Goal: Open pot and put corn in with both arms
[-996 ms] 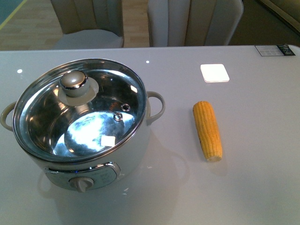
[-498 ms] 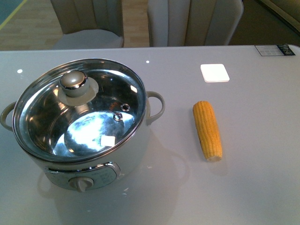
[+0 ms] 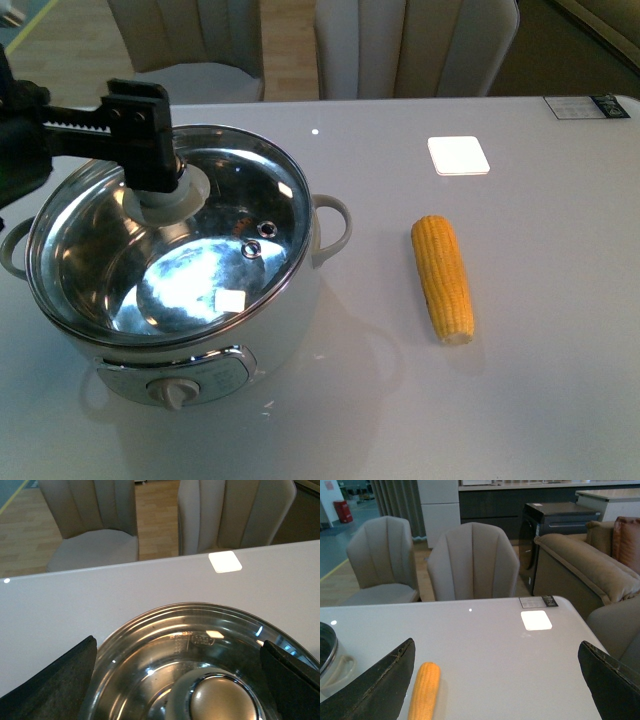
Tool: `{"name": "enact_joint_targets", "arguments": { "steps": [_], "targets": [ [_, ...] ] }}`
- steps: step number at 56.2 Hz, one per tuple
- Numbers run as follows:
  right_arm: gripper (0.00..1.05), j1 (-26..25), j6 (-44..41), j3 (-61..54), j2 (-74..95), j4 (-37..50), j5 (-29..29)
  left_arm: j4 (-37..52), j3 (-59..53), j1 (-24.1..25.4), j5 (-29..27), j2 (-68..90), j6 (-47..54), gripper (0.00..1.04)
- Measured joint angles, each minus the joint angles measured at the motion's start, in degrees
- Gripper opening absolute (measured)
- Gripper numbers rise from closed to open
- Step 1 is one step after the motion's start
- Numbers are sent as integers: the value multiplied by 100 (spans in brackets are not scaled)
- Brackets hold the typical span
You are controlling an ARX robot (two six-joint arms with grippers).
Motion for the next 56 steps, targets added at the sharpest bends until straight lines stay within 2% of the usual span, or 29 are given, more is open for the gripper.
{"name": "enact_joint_targets", "arguments": {
  "steps": [32, 51, 56],
  "targets": [
    [96, 0, 0, 0, 0, 0, 0, 612, 240, -601, -446, 1353, -39, 98],
    [96, 0, 0, 0, 0, 0, -2, 658, 407, -645, -678, 1497, -164, 98],
    [96, 0, 0, 0, 0, 0, -2, 656, 407, -651, -750, 1502, -238, 93]
  ]
}}
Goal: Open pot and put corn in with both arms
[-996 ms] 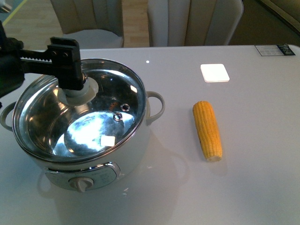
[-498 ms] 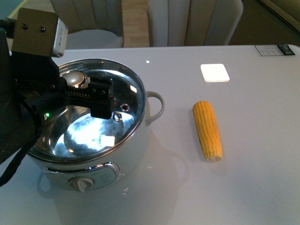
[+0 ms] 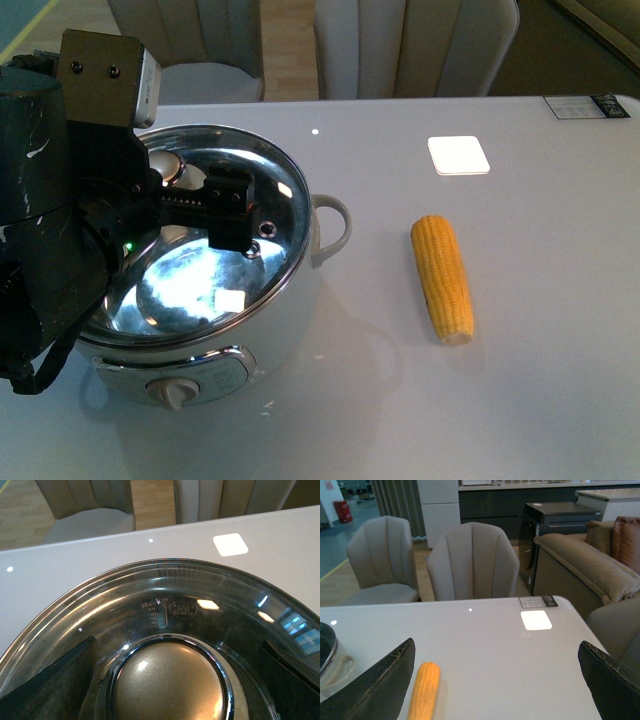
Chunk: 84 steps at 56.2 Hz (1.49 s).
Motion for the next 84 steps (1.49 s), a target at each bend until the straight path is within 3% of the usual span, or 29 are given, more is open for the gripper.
{"name": "enact_joint_targets", "arguments": {
  "steps": [28, 33, 60, 84],
  "targets": [
    [96, 0, 0, 0, 0, 0, 2, 9, 11, 2, -149, 4, -496, 61],
    [96, 0, 0, 0, 0, 0, 2, 7, 17, 2, -173, 0, -487, 46],
    [96, 0, 0, 0, 0, 0, 2, -13, 20, 0, -216, -59, -455, 44],
    [96, 0, 0, 0, 0, 0, 2, -748, 131, 48, -234, -1008, -387, 44]
  ]
}}
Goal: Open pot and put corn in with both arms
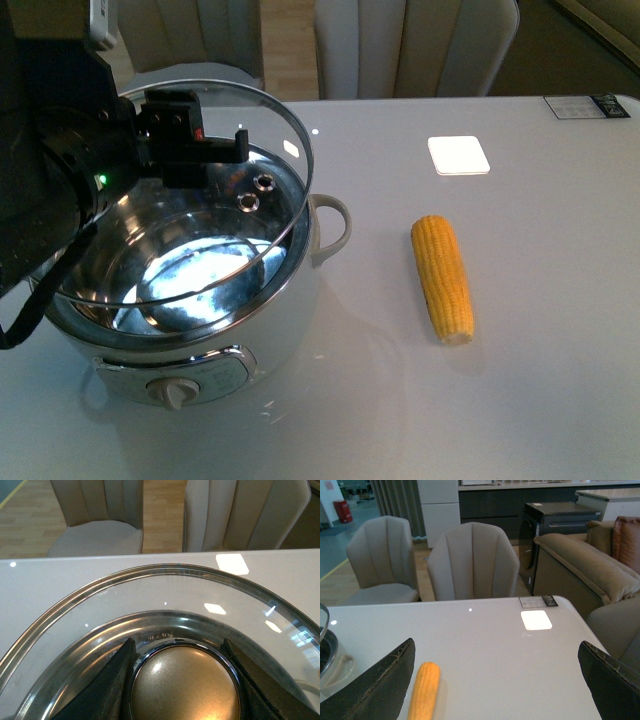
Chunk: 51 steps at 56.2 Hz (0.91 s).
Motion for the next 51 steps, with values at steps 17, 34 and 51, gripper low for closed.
{"name": "enact_joint_targets", "arguments": {
  "steps": [17, 34, 51],
  "targets": [
    [96, 0, 0, 0, 0, 0, -2, -184, -28, 879, 114, -817, 240, 44],
    [96, 0, 0, 0, 0, 0, -2, 474, -610, 2743, 721, -1025, 603, 44],
    [96, 0, 0, 0, 0, 0, 0, 2052, -752, 4527, 1058, 404, 715, 44]
  ]
}}
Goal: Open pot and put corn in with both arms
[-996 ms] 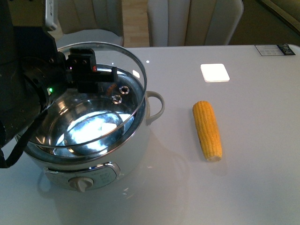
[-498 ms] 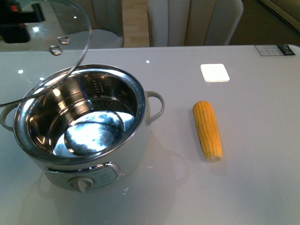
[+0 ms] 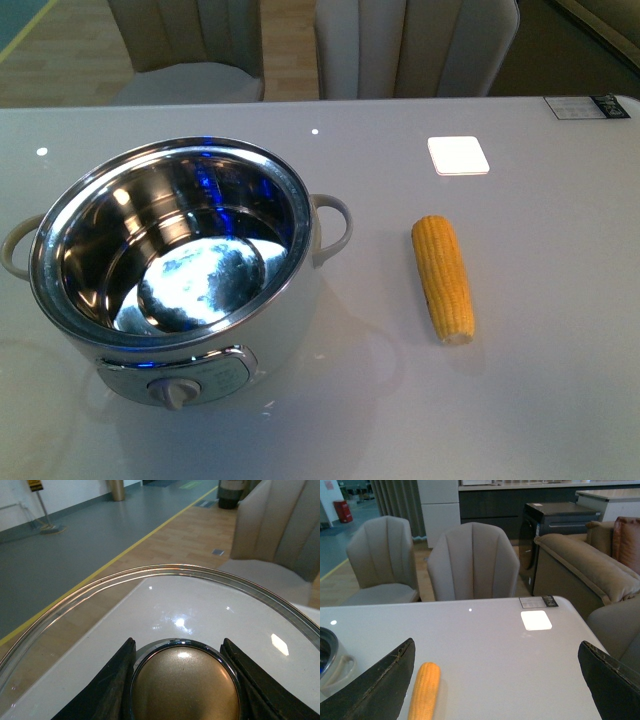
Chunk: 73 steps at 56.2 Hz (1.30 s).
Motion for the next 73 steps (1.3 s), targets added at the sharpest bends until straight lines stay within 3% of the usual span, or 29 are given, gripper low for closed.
{"name": "enact_joint_targets", "arguments": {
  "steps": [9, 60, 73],
  "targets": [
    [96, 0, 0, 0, 0, 0, -2, 155, -46, 201, -46, 529, -2, 44],
    [96, 0, 0, 0, 0, 0, 0, 177, -20, 214, 122, 2063, -20, 44],
    [96, 0, 0, 0, 0, 0, -2, 175, 649, 323, 61, 2896, -136, 44]
  ]
}}
